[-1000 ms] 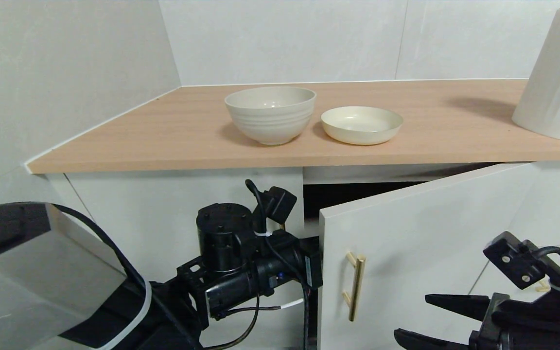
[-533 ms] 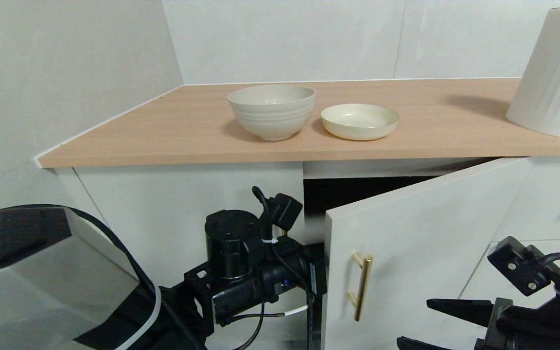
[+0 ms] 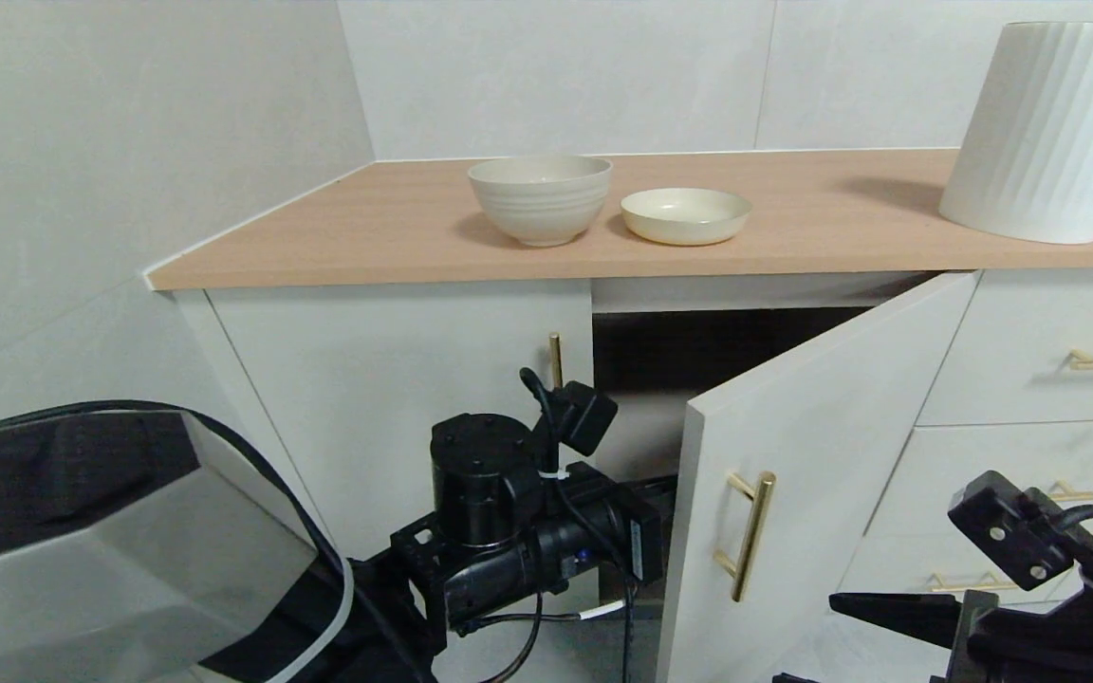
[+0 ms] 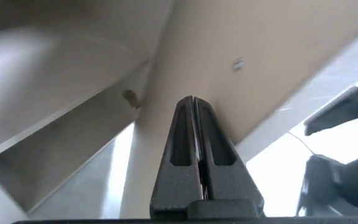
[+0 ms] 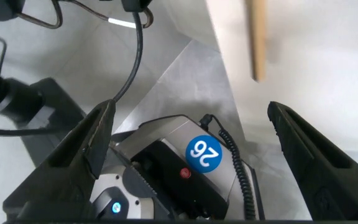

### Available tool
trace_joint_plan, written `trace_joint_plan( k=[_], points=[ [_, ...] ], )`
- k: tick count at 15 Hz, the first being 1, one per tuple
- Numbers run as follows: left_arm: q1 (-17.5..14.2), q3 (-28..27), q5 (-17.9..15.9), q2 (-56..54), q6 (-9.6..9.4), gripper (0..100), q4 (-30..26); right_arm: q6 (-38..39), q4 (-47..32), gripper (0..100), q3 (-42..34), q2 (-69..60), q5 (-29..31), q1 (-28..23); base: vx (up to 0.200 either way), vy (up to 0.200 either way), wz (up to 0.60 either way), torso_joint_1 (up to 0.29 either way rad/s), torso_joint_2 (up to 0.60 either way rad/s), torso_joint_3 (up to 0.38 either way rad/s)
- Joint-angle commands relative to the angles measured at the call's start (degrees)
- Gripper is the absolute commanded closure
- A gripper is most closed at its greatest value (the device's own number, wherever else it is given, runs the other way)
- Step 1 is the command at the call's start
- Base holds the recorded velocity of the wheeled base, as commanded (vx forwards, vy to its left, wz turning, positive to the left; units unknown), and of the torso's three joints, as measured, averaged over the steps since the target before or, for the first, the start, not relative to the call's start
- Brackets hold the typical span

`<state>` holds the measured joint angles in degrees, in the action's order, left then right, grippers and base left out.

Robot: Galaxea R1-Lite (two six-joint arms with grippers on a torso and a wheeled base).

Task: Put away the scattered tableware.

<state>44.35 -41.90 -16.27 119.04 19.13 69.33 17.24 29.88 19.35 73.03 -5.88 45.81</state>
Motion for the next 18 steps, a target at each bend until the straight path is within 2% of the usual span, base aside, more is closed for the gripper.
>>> trace_joint_plan(
  k=[1, 5, 11, 18],
  points=[
    [0.0, -0.9, 0.1, 1.3, 0.03, 100, 0.1, 0.0, 0.0, 0, -0.1, 0.2, 0.0, 0.3, 0.000, 0.000, 0.00, 0.000, 0.00, 0.000],
    [0.1, -2.9, 0.2, 2.7, 0.03, 100, 0.1, -0.1, -0.1, 0, -0.2, 0.0, 0.0, 0.4, 0.000, 0.000, 0.00, 0.000, 0.00, 0.000],
    [0.3, -5.2, 0.2, 4.4, 0.03, 100, 0.0, -0.1, 0.0, 0, -0.4, -0.1, 0.0, 0.8, -0.200, 0.000, 0.00, 0.006, 0.00, 0.003],
    [0.3, -10.0, 0.5, 8.4, -0.05, 100, 0.0, -0.1, 0.0, 0, -0.4, -0.1, 0.0, 1.3, 0.000, 0.000, 0.00, 0.000, 0.00, 0.000]
  ],
)
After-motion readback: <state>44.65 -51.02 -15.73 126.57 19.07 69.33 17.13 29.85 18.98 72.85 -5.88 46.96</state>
